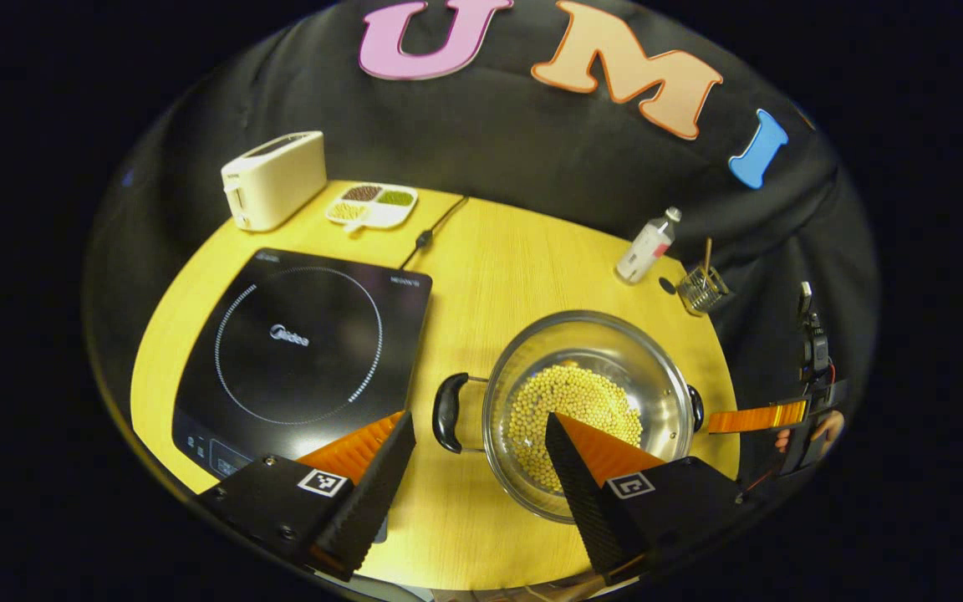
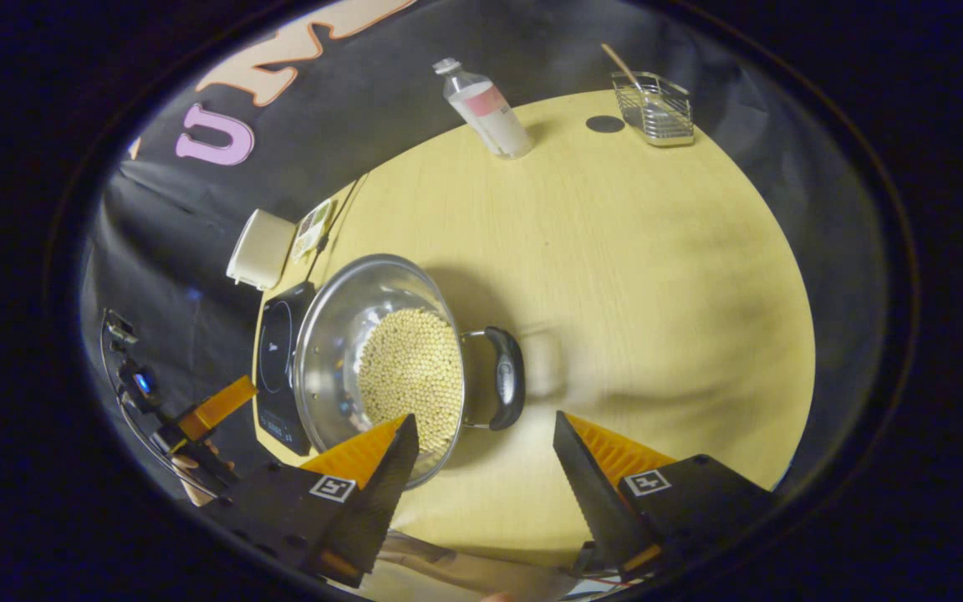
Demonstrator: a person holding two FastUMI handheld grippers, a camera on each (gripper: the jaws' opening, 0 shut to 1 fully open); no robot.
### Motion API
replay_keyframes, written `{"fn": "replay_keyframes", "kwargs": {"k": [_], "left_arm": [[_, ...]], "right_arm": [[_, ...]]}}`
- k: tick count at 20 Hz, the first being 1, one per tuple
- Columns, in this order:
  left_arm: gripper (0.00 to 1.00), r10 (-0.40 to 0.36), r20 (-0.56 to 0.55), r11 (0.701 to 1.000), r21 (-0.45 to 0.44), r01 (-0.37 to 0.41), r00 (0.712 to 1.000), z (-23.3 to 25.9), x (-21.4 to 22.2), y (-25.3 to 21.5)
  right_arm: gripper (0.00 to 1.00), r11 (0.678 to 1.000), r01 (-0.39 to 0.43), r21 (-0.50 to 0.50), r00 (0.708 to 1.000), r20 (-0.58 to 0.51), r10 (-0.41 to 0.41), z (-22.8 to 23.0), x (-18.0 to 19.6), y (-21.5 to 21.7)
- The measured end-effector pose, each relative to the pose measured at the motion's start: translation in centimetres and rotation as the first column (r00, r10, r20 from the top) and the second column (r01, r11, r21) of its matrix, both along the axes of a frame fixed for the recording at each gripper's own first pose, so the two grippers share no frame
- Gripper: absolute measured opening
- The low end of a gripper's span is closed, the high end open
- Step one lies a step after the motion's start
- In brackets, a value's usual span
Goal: First push the handle of the pot to place it horizontally, then grasp the pot with both hands and set it on the induction cooktop.
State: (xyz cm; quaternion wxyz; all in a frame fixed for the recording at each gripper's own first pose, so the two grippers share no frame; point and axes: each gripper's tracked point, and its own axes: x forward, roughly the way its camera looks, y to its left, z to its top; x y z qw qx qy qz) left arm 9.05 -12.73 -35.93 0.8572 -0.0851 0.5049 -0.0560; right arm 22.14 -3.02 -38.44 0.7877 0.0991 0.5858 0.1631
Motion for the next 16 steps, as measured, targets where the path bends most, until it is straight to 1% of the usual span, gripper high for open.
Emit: {"fn": "replay_keyframes", "kwargs": {"k": [1,2,3,5,11,12,15,16], "left_arm": [[0.97,-0.003,-0.03,1.0,-0.001,0.003,1.0,-0.8,0.2,0.0],[1.0,-0.008,-0.054,1.0,-0.003,0.008,0.999,-1.5,0.3,0.0],[0.97,-0.013,-0.074,1.0,0.001,0.013,0.997,-1.9,0.5,0.1],[0.97,-0.014,-0.111,0.999,0.027,0.018,0.994,-3.0,0.6,0.4],[0.97,-0.024,-0.172,0.999,0.031,0.03,0.985,-5.1,1.5,0.0],[0.97,-0.019,-0.181,0.999,0.038,0.026,0.983,-5.5,1.6,0.2],[0.97,-0.015,-0.216,0.999,0.032,0.022,0.976,-6.5,1.7,0.0],[0.97,-0.017,-0.235,0.999,0.029,0.025,0.972,-7.0,1.6,-0.1]], "right_arm": [[0.93,1.0,-0.004,-0.004,1.0,-0.005,0.004,-0.3,0.0,0.1],[1.0,1.0,-0.004,-0.002,1.0,-0.012,0.004,-0.5,0.2,0.2],[0.93,1.0,-0.001,0.004,1.0,-0.017,0.001,-0.8,0.4,0.4],[0.93,1.0,0.007,0.012,0.999,-0.032,-0.007,-1.4,1.1,0.6],[0.92,1.0,0.009,0.024,0.996,-0.094,-0.006,-3.9,2.1,1.6],[1.0,0.999,0.0,0.033,0.995,-0.101,0.003,-4.1,2.3,2.0],[0.98,0.999,-0.022,0.027,0.992,-0.125,0.025,-5.4,2.2,2.5],[0.89,0.999,-0.026,0.025,0.99,-0.134,0.03,-5.7,2.3,2.7]]}}
